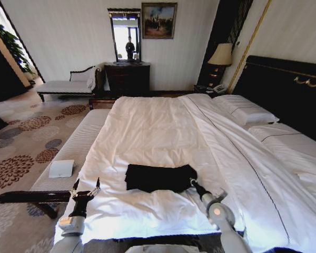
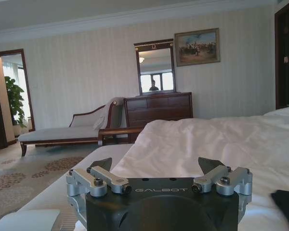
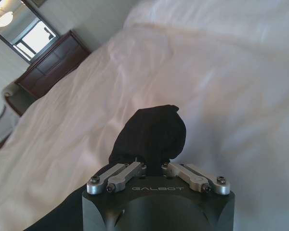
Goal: Fold the clothes on the bed.
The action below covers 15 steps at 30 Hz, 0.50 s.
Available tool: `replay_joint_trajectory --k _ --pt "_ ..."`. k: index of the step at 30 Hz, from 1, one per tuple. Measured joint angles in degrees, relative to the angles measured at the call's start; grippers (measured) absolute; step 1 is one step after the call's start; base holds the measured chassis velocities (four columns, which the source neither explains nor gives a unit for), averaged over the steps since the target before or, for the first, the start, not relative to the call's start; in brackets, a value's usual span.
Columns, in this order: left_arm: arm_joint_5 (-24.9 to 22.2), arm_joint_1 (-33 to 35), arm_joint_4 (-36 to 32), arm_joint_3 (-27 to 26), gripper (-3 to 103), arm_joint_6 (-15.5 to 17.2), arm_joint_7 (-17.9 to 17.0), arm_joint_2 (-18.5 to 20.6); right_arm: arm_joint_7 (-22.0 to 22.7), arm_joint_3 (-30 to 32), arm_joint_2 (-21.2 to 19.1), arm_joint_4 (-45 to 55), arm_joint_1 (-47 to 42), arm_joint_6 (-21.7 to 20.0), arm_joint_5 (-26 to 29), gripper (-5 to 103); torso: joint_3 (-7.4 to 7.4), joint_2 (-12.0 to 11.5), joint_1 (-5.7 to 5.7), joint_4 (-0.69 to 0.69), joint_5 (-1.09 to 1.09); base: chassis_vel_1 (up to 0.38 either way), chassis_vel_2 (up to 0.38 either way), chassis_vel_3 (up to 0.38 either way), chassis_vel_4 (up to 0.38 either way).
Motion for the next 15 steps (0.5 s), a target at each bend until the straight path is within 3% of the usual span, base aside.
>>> replay_joint_trajectory --k 5,9,15 --pt "0.00 0.00 0.00 0.00 100 -0.01 0.00 0.00 -0.47 1.92 -2.84 0.41 -0.17 0.41 -4.48 7 0.00 0.00 0.00 0.00 0.01 0.000 0.000 0.000 0.000" --pt "0.00 -0.01 0.00 0.00 100 -0.01 0.00 0.00 -1.66 1.30 -5.71 -0.69 0.05 1.93 -11.95 7 0.00 0.00 0.00 -0.01 0.00 0.000 0.000 0.000 0.000" --pt "0.00 0.00 0.00 0.00 100 -0.01 -0.01 0.00 -1.73 -2.31 -5.90 -0.35 0.90 3.06 -18.42 7 0.00 0.00 0.00 -0.01 -0.01 0.000 0.000 0.000 0.000"
